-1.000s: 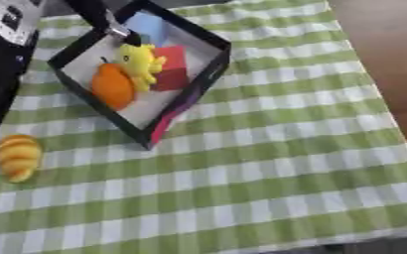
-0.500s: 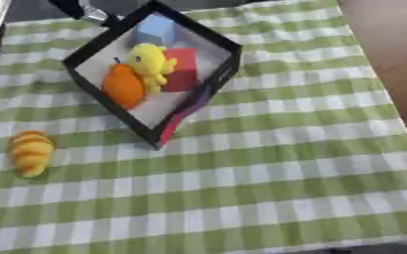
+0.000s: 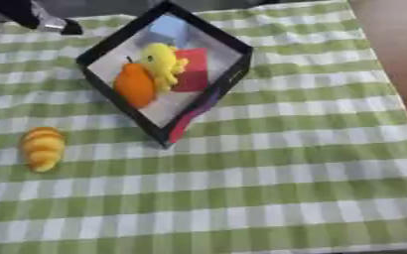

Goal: Pick up objects on the table and place them in the box.

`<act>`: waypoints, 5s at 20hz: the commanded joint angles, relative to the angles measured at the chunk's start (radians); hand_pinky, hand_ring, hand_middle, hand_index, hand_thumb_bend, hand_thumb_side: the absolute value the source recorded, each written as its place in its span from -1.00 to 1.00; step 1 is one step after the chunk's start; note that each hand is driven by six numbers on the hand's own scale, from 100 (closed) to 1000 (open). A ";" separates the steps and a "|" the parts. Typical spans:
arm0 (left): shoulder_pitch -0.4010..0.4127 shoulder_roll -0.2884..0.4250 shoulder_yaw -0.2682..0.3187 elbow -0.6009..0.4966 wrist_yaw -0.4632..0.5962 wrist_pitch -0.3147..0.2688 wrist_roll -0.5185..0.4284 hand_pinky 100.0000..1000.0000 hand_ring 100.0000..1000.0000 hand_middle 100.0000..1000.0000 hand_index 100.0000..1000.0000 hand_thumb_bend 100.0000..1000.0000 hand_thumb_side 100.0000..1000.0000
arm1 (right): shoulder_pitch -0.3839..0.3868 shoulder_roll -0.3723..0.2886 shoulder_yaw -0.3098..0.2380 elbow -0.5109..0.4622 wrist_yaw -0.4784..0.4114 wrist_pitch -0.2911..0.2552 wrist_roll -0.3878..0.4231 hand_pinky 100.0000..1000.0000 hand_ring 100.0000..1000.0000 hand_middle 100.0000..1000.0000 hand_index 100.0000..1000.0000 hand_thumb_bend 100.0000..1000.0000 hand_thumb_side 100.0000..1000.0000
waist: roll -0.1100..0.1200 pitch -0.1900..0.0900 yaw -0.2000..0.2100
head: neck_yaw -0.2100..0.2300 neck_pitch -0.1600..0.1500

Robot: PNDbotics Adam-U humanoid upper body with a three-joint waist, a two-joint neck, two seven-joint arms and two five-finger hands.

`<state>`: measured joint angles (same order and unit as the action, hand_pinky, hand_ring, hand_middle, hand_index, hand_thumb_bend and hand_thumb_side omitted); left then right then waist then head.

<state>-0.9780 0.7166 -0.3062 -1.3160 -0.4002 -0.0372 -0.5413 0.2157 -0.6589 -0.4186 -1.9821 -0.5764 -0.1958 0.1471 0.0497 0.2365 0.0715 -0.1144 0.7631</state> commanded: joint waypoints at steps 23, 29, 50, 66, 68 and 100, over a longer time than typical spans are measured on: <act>0.592 0.424 0.102 -0.543 0.307 0.154 0.015 0.63 0.57 0.67 0.77 0.06 -0.39 | -0.026 0.034 -0.047 -0.018 -0.028 -0.005 -0.021 0.53 0.38 0.35 0.65 -1.00 -0.04 | -0.037 0.003 -0.028 | 0.061 -0.011; 0.605 0.408 0.076 -0.583 0.322 0.181 0.015 0.59 0.53 0.61 0.76 0.02 -0.35 | -0.025 0.045 -0.040 -0.018 -0.016 -0.001 -0.015 0.53 0.38 0.35 0.65 -1.00 -0.04 | -0.045 0.008 -0.034 | 0.061 0.001; 0.510 0.290 -0.047 -0.345 0.050 0.143 -0.036 0.61 0.61 0.72 0.77 -0.11 -0.38 | -0.031 0.076 -0.024 -0.018 0.017 0.004 -0.002 0.53 0.37 0.35 0.65 -1.00 -0.04 | -0.064 0.031 -0.047 | 0.089 -0.010; 0.479 0.247 -0.079 -0.221 -0.034 0.107 -0.077 0.62 0.64 0.70 0.77 -0.33 -0.68 | -0.033 0.086 -0.020 -0.018 0.027 0.008 0.004 0.53 0.37 0.35 0.65 -1.00 -0.03 | -0.063 0.040 -0.056 | 0.098 -0.023; 0.477 0.246 -0.080 -0.216 -0.042 0.107 -0.082 0.62 0.64 0.70 0.78 -0.42 -0.80 | -0.033 0.086 -0.019 -0.018 0.028 0.009 0.005 0.53 0.37 0.35 0.65 -1.00 -0.03 | -0.062 0.041 -0.055 | 0.098 -0.025; 0.272 0.267 0.001 -0.519 -0.021 0.141 0.011 0.37 0.37 0.34 0.62 -1.00 -1.00 | -0.015 0.063 -0.016 -0.018 0.019 0.014 0.013 0.53 0.38 0.35 0.64 -1.00 -0.04 | -0.045 0.008 -0.046 | 0.053 -0.017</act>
<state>-0.6867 0.9685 -0.3136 -1.8279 -0.4253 0.1023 -0.5276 0.1983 -0.5586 -0.4295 -1.9821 -0.5516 -0.1829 0.1589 -0.0021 0.2700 0.0258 -0.0573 0.7462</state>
